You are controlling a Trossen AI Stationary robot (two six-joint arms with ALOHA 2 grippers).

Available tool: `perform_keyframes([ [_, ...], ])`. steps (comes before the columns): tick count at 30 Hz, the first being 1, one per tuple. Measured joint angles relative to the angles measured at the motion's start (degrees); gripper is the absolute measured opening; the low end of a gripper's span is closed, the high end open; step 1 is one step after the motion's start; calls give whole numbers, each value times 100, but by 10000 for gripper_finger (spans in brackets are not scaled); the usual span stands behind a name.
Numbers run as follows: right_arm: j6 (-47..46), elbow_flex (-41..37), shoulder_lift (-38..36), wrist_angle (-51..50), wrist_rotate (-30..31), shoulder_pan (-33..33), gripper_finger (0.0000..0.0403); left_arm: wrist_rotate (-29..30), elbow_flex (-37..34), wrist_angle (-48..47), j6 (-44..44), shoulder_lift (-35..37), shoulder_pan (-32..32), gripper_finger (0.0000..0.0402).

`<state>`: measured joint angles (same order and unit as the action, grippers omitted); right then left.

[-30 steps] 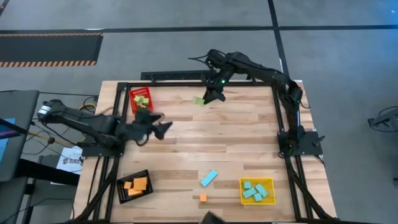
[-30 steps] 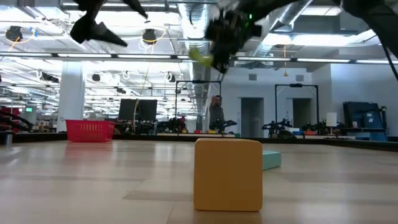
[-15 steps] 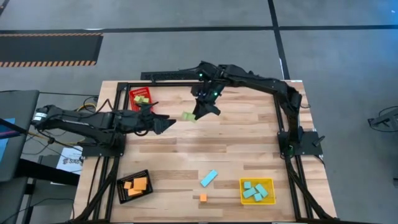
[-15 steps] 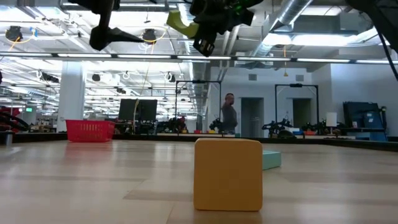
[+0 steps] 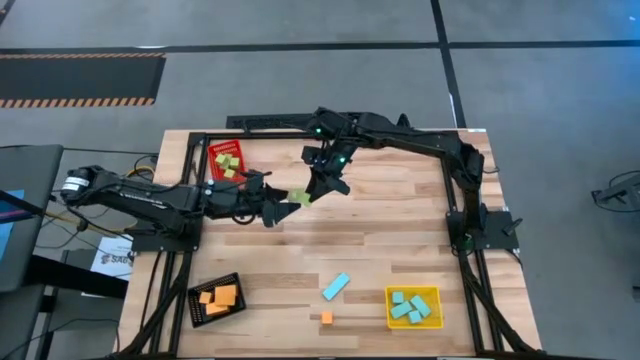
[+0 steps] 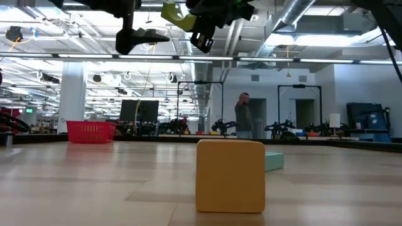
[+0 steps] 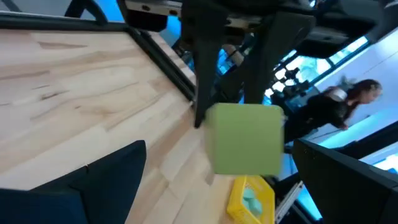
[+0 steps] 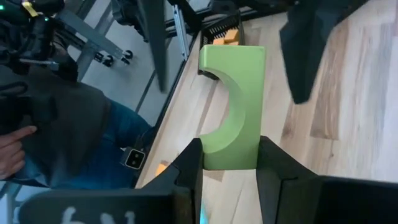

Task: Sort & place blocks by color
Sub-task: Put the green block into the red bin

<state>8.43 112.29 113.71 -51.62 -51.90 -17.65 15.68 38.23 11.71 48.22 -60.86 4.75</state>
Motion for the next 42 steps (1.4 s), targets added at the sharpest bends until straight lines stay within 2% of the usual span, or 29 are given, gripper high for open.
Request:
perform_keyframes([
  [7,-12,1,0,-223,133,117,101,3,3,690,-366,-290,0,391],
  [12,-44,2,0,-253,153,155,101,-55,0,704,-446,-291,0,389],
  [15,-93,1,0,-254,202,155,101,-146,0,688,-441,-291,0,373],
  [23,-95,2,0,-241,254,153,102,-148,0,470,-242,-291,0,279],
  [33,-84,1,2,-250,276,153,103,3,0,397,-263,-291,3,103],
  [38,-75,0,2,-280,300,153,118,42,3,360,-411,-291,4,97],
  [42,-49,0,11,-256,342,146,175,-18,27,127,-461,-274,-84,97],
])
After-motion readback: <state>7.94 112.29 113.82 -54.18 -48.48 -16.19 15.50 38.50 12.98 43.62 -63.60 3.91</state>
